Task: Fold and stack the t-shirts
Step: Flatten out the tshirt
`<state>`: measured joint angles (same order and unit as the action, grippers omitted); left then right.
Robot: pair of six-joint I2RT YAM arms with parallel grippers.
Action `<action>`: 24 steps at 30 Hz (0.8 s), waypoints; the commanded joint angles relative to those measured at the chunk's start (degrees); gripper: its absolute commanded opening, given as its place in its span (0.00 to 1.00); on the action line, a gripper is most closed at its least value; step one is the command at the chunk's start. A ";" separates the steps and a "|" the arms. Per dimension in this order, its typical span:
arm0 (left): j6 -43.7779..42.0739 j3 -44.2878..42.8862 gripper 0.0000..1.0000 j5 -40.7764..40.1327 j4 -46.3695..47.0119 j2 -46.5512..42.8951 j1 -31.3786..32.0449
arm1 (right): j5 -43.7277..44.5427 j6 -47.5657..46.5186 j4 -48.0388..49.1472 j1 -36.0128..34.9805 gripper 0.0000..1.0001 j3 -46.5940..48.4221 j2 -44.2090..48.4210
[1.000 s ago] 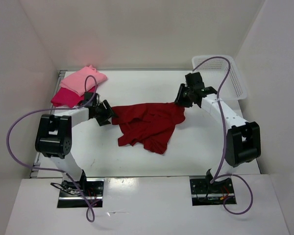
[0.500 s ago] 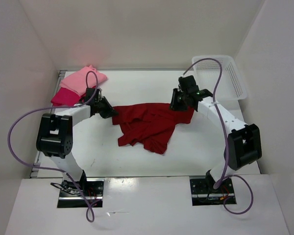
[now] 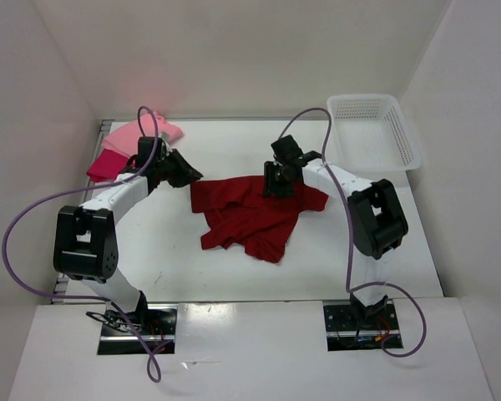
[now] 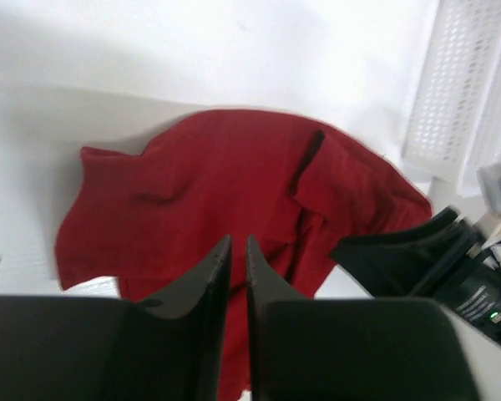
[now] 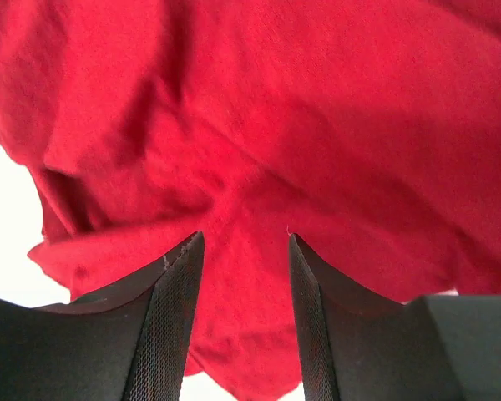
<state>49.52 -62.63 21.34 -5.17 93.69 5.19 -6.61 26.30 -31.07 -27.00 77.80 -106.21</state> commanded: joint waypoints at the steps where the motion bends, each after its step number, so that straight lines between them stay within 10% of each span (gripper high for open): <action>1: -2.14 0.67 0.24 -0.94 -0.80 0.70 0.17 | 3.44 -1.87 2.42 -1.03 0.51 6.22 -2.50; 7: -4.60 4.36 0.68 -3.94 -1.94 1.94 0.17 | 10.30 -5.73 -0.82 -5.07 0.54 12.54 -8.21; 24: -6.98 6.73 0.63 -6.49 -4.24 9.66 1.75 | 16.10 -1.88 -8.31 -8.50 0.60 9.83 -6.73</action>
<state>44.66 -56.29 15.99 -8.71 101.08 6.09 8.84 22.94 -37.58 -34.11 89.01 -116.01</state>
